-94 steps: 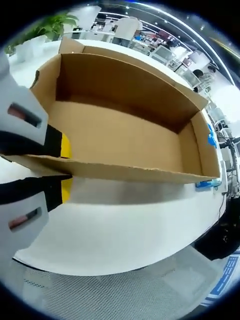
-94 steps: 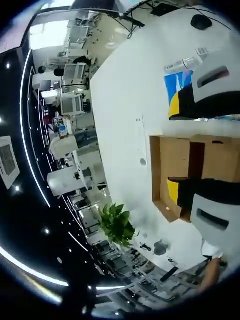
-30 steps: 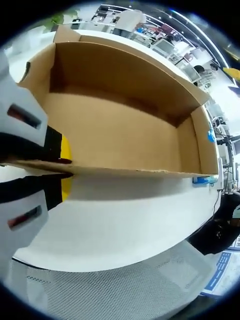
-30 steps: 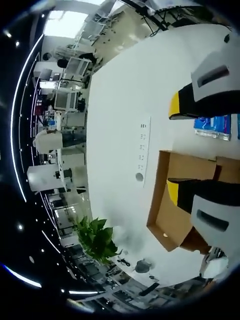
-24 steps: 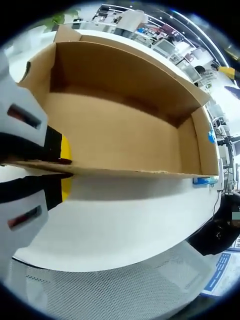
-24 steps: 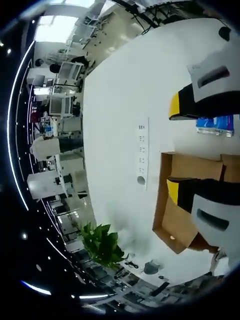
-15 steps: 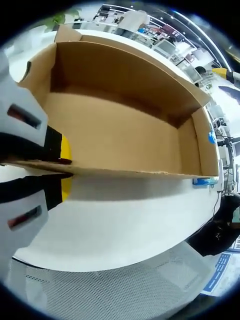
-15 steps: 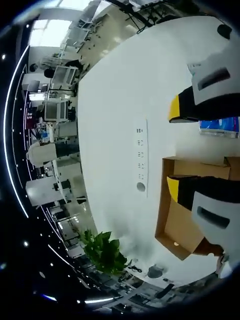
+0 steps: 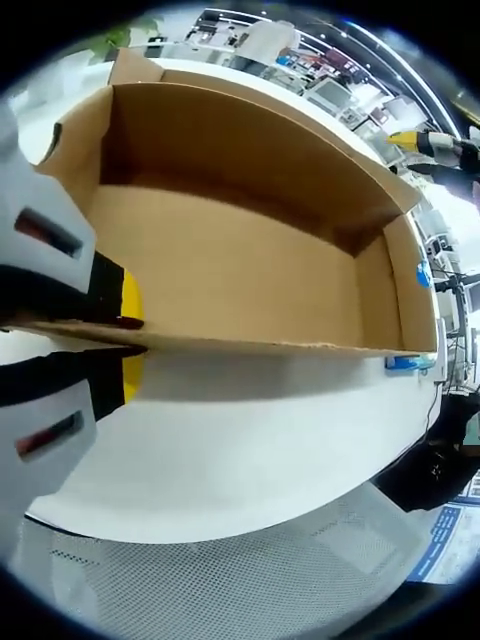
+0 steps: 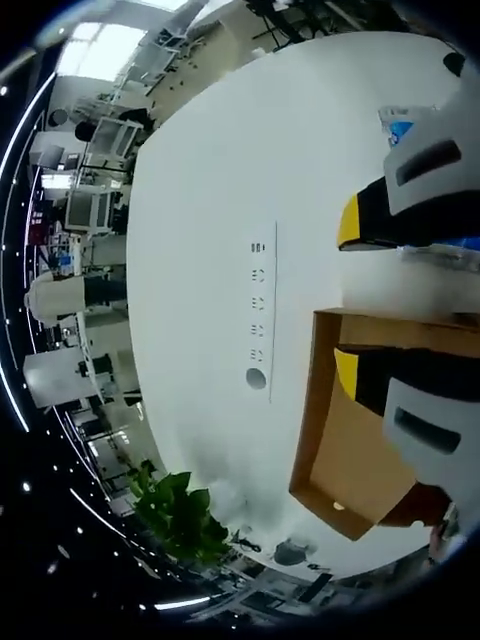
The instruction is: Operate the shoe box by opening the lid, removing the specified soft item, and placing it in the target area until the item is outside and the box remains undamaged.
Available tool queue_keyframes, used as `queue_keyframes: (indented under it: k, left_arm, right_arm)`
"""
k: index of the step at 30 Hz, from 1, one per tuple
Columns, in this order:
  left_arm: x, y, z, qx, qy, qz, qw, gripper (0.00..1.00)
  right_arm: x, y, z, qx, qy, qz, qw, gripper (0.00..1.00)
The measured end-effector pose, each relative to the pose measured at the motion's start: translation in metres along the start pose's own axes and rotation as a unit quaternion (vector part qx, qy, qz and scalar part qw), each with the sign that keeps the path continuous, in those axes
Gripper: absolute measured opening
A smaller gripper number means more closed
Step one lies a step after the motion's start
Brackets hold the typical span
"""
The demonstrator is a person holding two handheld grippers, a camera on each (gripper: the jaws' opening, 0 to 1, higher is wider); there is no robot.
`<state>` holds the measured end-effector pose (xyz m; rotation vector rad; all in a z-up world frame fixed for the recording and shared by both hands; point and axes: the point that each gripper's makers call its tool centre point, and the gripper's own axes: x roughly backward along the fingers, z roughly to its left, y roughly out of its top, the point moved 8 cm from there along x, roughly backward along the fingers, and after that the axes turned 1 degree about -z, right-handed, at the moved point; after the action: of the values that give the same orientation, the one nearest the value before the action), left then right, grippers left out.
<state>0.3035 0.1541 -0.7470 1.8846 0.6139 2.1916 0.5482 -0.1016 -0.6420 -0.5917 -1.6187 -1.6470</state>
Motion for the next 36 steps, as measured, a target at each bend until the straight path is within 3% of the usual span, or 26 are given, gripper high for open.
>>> queue_keyframes:
  k: [4,6,8,11,14,19,26,30,36]
  left_arm:
    - [0.000,0.000,0.000,0.000,0.000,0.000,1.0000,0.08]
    - [-0.001,0.001,0.000,-0.003,0.000,-0.001,1.0000,0.08]
    - [-0.001,0.001,-0.001,-0.009,0.002,-0.002,1.0000,0.08]
    - [-0.001,0.002,0.000,-0.008,0.000,-0.003,1.0000,0.08]
    - [-0.001,0.002,0.000,-0.010,0.001,-0.003,0.9999,0.08]
    - [-0.001,0.002,0.000,-0.010,0.000,-0.004,0.9999,0.08]
    - [-0.001,0.003,0.001,-0.013,0.000,-0.005,0.9999,0.08]
    - [-0.001,0.003,0.001,-0.011,-0.001,-0.004,0.9999,0.08]
    - [-0.001,0.003,0.002,-0.010,0.000,-0.004,0.9999,0.08]
  right_arm:
    - [-0.010,-0.008,0.005,0.006,-0.003,0.013,0.9999,0.38]
    - [-0.026,-0.009,0.001,-0.001,-0.005,0.022,0.9997,0.38]
    - [-0.032,-0.017,0.003,0.013,-0.010,0.046,0.9988,0.38]
    - [-0.048,-0.019,0.001,0.029,-0.015,0.043,0.9985,0.38]
    - [-0.051,-0.028,0.002,0.024,-0.014,0.074,0.9969,0.20]
    - [-0.069,-0.026,-0.005,0.013,-0.020,0.097,0.9950,0.18]
    - [-0.079,-0.027,-0.005,-0.001,-0.016,0.104,0.9945,0.11]
    - [-0.081,-0.026,-0.003,-0.004,-0.010,0.106,0.9943,0.01]
    - [-0.077,-0.026,-0.004,0.008,-0.011,0.092,0.9956,0.00]
